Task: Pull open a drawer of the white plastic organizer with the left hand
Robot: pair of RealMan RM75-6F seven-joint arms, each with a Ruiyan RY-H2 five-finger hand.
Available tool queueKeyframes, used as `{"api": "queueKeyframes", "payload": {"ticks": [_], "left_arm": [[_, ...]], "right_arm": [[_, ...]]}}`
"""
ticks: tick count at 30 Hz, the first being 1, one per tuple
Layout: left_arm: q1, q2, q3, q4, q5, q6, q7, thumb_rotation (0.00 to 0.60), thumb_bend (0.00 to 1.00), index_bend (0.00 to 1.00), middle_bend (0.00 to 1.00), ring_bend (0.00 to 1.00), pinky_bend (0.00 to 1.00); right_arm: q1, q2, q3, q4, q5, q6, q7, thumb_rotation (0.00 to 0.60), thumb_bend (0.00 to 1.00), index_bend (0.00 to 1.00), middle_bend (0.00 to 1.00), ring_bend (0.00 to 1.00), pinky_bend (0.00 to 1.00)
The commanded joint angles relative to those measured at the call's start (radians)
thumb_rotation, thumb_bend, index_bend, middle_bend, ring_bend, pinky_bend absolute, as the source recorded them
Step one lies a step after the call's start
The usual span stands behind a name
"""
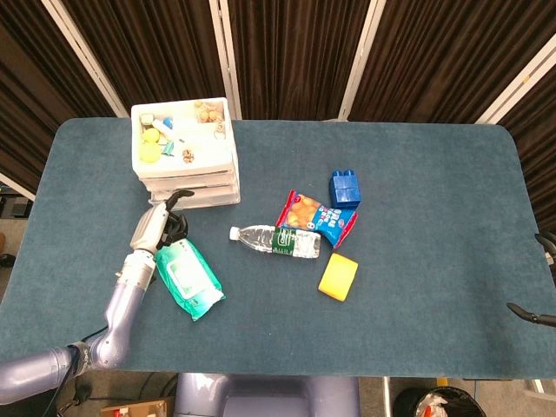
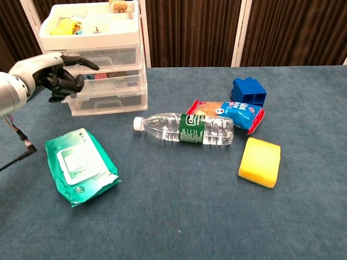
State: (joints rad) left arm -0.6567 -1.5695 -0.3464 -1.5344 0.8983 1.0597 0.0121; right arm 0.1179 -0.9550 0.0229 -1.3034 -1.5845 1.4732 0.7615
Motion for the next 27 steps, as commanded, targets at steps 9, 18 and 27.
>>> {"api": "queueKeyframes", "payload": {"ticks": [9, 18, 27], "left_arm": [[-0.105, 0.020, -0.037, -0.032, -0.284, 0.052, 0.399, 0.600, 0.74, 0.26, 0.99, 0.94, 0.91], [-0.152, 0.011, -0.055, -0.021, -0.437, 0.066, 0.497, 0.600, 0.74, 0.28, 1.00, 0.94, 0.91], [-0.171, 0.014, -0.049, -0.024, -0.520, 0.045, 0.529, 0.600, 0.74, 0.27, 1.00, 0.94, 0.91]], "right_arm": [[0.000, 0.001, 0.001, 0.001, 0.000, 0.001, 0.005, 0.600, 0.13, 0.00, 0.00, 0.00, 0.00], [0.001, 0.001, 0.001, 0.002, 0.000, 0.001, 0.008, 0.600, 0.13, 0.00, 0.00, 0.00, 0.00], [0.000, 0.001, 0.001, 0.003, -0.001, 0.002, 0.007, 0.600, 0.13, 0.00, 0.00, 0.00, 0.00]]}}
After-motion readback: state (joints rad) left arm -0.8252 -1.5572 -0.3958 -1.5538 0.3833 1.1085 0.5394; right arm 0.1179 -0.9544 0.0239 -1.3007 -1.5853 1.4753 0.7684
